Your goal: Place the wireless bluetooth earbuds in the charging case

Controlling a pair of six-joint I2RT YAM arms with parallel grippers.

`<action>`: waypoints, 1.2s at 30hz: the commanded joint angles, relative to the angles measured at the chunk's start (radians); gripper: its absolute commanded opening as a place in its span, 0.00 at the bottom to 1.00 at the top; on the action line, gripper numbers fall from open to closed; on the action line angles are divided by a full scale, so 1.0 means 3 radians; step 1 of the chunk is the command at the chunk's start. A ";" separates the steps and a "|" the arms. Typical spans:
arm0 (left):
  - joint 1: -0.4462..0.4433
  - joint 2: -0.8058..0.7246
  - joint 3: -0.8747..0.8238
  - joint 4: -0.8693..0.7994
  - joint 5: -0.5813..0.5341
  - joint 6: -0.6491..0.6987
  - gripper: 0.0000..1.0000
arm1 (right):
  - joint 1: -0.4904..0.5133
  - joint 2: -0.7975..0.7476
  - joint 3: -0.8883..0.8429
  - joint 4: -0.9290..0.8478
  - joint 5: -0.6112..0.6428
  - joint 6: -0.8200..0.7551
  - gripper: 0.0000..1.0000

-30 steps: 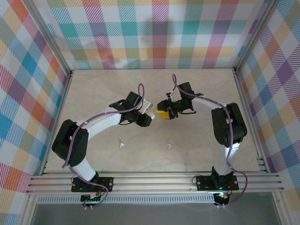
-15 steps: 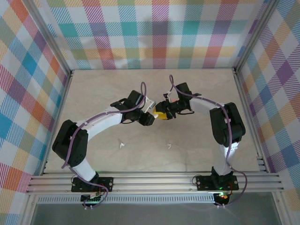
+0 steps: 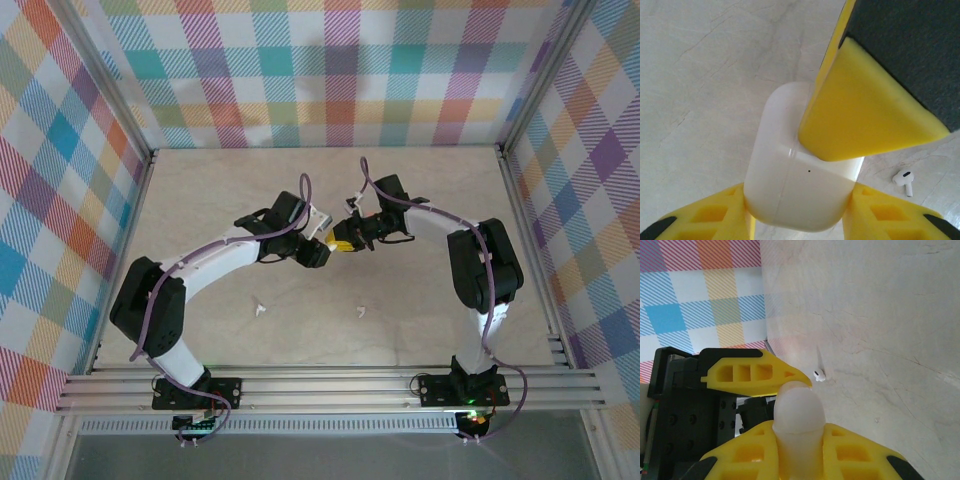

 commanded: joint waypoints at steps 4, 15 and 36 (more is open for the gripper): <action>-0.0023 -0.0380 -0.0026 0.0226 -0.0277 -0.0138 0.73 | 0.0030 -0.0184 -0.0029 0.0293 -0.0092 0.0109 0.10; 0.0566 -0.1250 -0.0374 0.1129 0.0651 -0.1249 0.86 | -0.0096 -0.0967 -0.0378 0.1634 0.0309 0.0395 0.09; 0.0675 -0.0991 -0.0695 0.3398 0.1695 -0.2778 0.75 | -0.0094 -0.1605 -0.0975 0.3941 0.0711 0.1302 0.11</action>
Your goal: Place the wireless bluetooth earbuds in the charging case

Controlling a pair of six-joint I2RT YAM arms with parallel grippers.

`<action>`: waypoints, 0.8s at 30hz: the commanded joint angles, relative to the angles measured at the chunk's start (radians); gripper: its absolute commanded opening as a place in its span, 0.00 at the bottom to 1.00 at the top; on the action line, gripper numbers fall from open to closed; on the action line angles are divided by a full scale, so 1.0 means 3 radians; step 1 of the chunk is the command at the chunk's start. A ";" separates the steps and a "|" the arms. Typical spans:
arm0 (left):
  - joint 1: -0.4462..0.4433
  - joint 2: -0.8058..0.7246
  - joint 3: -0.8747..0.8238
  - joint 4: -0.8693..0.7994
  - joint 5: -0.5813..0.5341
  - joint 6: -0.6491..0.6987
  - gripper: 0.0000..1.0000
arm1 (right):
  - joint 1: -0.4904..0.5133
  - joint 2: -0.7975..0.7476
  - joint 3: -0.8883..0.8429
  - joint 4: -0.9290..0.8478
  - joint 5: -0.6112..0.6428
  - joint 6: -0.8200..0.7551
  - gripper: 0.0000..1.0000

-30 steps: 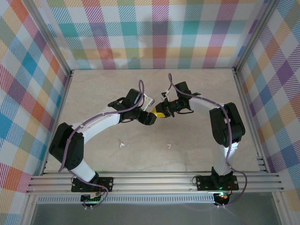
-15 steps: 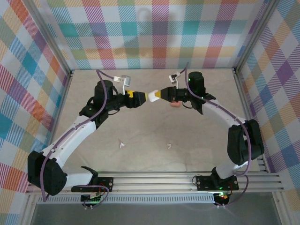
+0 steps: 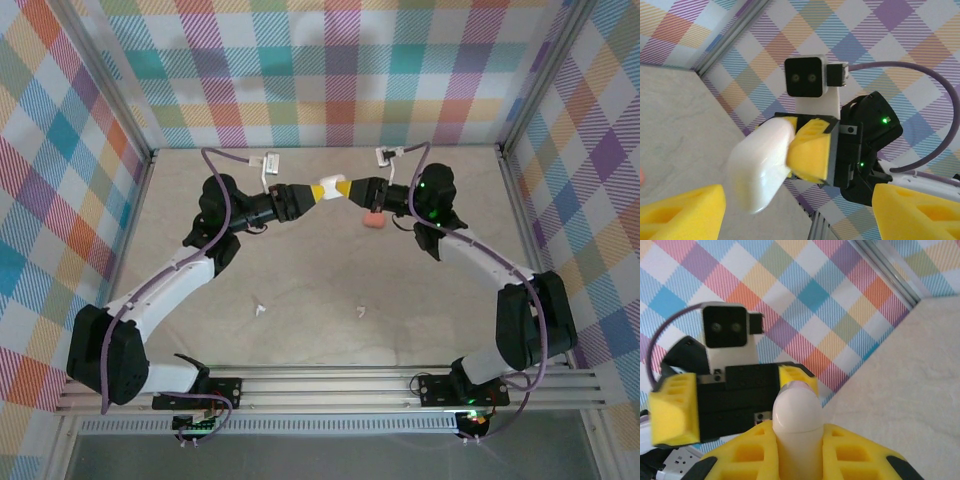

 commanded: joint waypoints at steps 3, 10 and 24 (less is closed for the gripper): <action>0.0031 0.0054 -0.0001 0.0348 0.0083 -0.0173 0.75 | 0.0002 -0.0146 -0.0029 0.0615 0.0132 0.0244 0.12; 0.0023 0.0199 0.0090 0.0713 0.0249 -0.0381 0.70 | 0.0012 -0.0129 -0.0024 0.0765 0.0108 0.0359 0.12; -0.0060 0.0301 0.0252 0.0770 0.0281 -0.0383 0.62 | 0.0068 -0.0147 -0.0024 0.0759 0.0038 0.0338 0.12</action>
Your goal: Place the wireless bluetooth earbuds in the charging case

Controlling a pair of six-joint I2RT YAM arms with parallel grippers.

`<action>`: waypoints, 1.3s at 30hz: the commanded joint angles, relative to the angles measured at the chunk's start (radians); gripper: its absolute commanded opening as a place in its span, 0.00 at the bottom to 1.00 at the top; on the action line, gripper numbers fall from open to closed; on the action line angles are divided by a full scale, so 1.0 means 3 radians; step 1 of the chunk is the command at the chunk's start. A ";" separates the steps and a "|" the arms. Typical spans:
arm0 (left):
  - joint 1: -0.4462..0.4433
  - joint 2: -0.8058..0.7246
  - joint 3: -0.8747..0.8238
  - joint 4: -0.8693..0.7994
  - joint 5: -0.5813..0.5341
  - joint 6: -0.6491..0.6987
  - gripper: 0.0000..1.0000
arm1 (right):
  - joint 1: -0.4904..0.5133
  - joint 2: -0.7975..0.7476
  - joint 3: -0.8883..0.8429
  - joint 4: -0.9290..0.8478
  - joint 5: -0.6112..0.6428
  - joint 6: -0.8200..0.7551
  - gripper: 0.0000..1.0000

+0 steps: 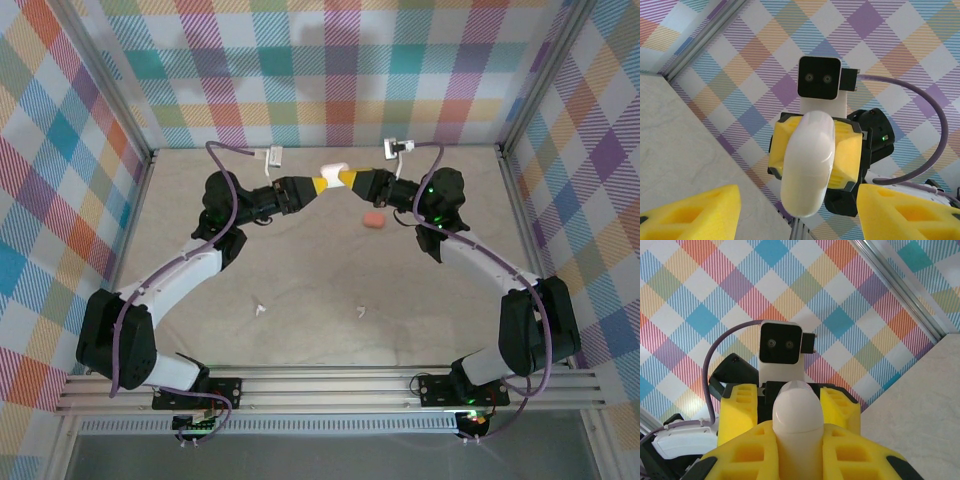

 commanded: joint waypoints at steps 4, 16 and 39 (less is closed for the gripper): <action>-0.0076 0.0068 0.0193 0.0211 0.0103 0.0009 0.59 | 0.0039 -0.0092 -0.0001 0.0190 -0.0054 -0.0014 0.12; -0.0123 0.0092 0.0235 0.0104 0.0122 0.0055 0.41 | 0.0037 -0.0200 -0.0011 0.0024 -0.0004 -0.0162 0.12; -0.0129 -0.0003 0.0329 -0.0398 0.0115 0.0426 0.00 | 0.0070 -0.0218 0.0070 -0.0288 -0.0068 -0.0372 0.14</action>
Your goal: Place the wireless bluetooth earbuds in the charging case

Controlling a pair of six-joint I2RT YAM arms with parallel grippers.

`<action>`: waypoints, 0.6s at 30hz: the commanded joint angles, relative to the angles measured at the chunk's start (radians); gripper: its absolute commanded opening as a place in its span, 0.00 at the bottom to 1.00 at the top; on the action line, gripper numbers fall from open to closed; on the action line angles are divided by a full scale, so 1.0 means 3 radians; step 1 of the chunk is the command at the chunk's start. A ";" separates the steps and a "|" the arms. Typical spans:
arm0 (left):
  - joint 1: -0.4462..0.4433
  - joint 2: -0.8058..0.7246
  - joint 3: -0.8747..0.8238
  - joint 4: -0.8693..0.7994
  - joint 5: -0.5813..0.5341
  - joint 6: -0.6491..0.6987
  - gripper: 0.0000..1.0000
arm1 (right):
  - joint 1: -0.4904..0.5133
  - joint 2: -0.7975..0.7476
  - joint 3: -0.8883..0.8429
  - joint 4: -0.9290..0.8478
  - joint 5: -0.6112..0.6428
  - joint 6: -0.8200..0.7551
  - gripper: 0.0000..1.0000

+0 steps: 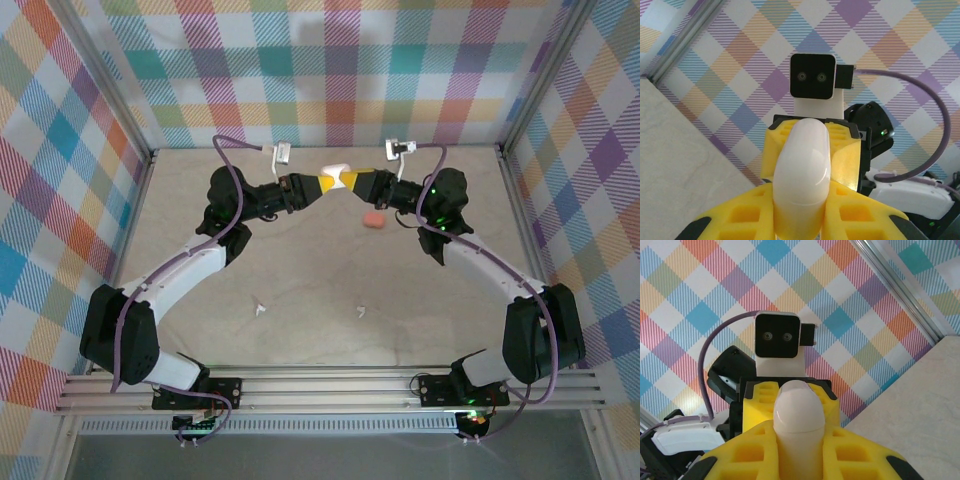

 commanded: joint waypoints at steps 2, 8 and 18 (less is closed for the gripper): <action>-0.0024 -0.0172 0.0158 -0.0622 -0.0012 0.0511 0.00 | 0.0047 -0.0109 0.0139 -0.0292 -0.0105 -0.0345 0.27; -0.0024 -0.0558 0.0222 -0.2004 -0.0160 0.2148 0.00 | 0.0006 -0.0488 0.0473 -0.1773 0.0023 -0.1370 0.59; 0.0106 -0.1060 0.0018 -0.2968 -0.0076 0.3785 0.00 | -0.0008 -0.0637 0.1036 -0.3401 -0.0317 -0.2765 0.63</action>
